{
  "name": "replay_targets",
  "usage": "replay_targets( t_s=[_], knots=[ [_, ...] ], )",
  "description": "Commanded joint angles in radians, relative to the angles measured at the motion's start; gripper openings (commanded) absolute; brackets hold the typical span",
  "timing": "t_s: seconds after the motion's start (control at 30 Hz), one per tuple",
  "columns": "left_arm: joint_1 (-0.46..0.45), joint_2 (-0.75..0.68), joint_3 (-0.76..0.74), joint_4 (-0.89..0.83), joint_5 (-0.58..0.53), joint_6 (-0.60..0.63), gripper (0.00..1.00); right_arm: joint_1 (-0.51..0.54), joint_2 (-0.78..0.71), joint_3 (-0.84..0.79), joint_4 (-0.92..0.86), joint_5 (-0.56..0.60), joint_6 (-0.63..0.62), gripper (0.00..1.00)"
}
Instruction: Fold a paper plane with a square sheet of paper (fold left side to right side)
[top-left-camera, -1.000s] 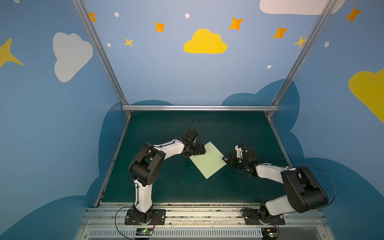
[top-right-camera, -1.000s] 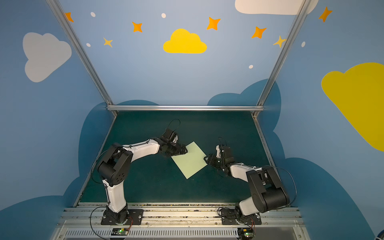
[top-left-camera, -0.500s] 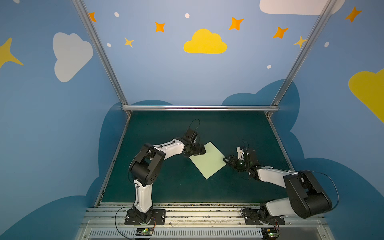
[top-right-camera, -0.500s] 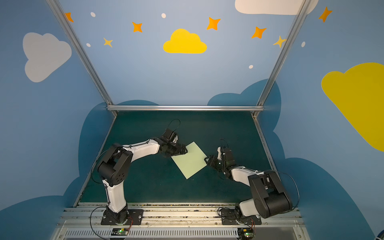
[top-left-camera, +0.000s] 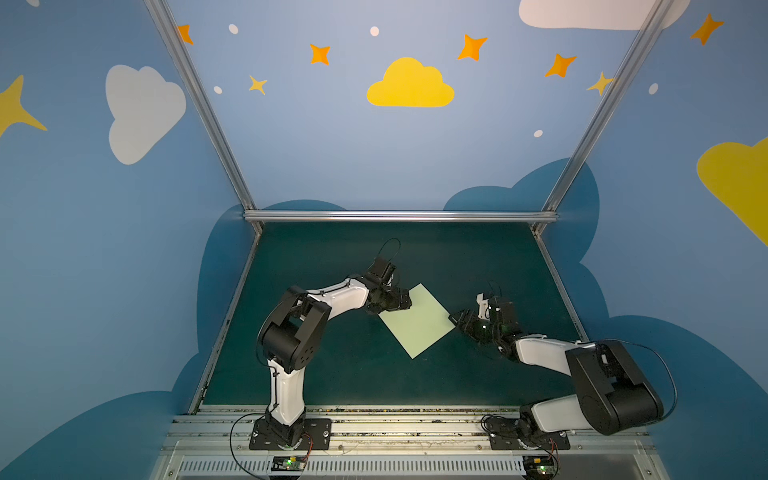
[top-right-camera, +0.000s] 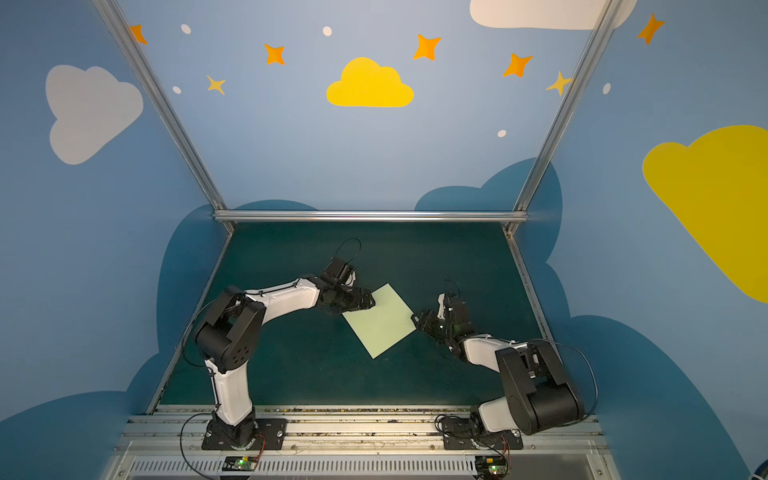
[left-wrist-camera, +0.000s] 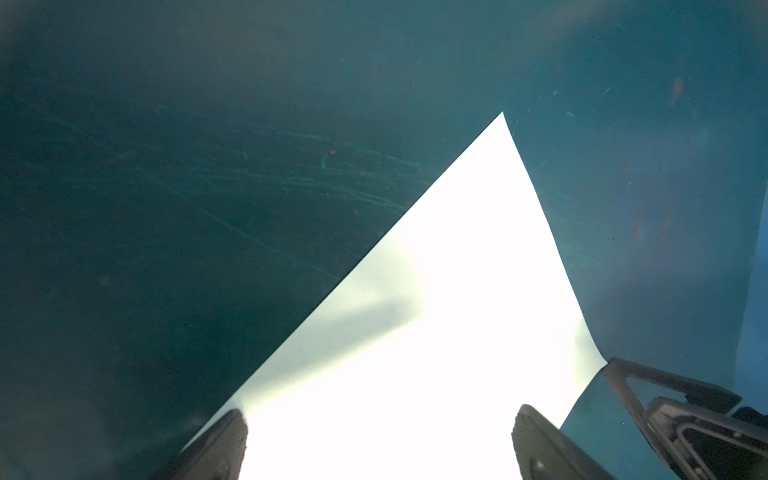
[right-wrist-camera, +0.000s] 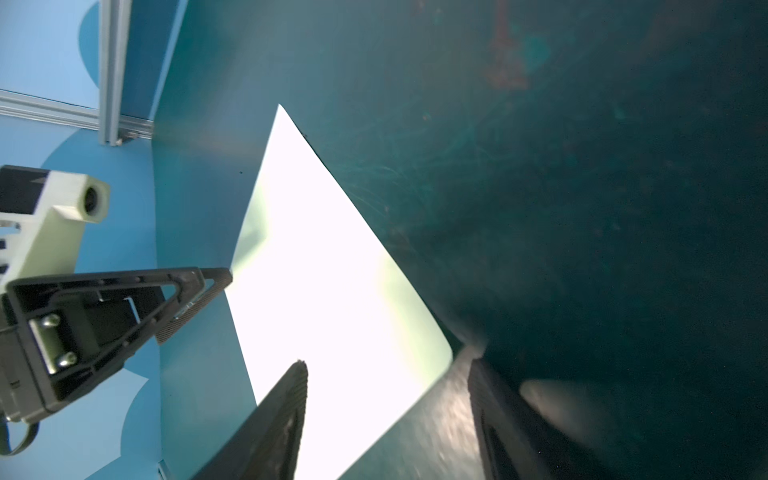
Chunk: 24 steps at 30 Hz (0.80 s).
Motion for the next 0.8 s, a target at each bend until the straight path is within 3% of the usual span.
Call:
replay_targets(
  t_s=[0.0, 0.53, 0.63, 0.77],
  knots=[
    [-0.005, 0.05, -0.03, -0.046, 0.007, 0.011, 1.0, 0.009, 0.079, -0.05, -0.052, -0.028, 0.035, 0.63],
    [-0.005, 0.046, -0.034, -0.04, 0.011, 0.011, 1.0, 0.018, 0.158, -0.045, 0.068, -0.084, 0.085, 0.56],
    [-0.004, 0.043, -0.038, -0.034, 0.018, 0.008, 1.0, 0.019, 0.153, -0.052, 0.064, -0.078, 0.087, 0.49],
    [-0.005, 0.035, -0.046, -0.023, 0.028, -0.001, 1.0, 0.019, 0.141, -0.046, 0.028, -0.066, 0.076, 0.32]
  ],
)
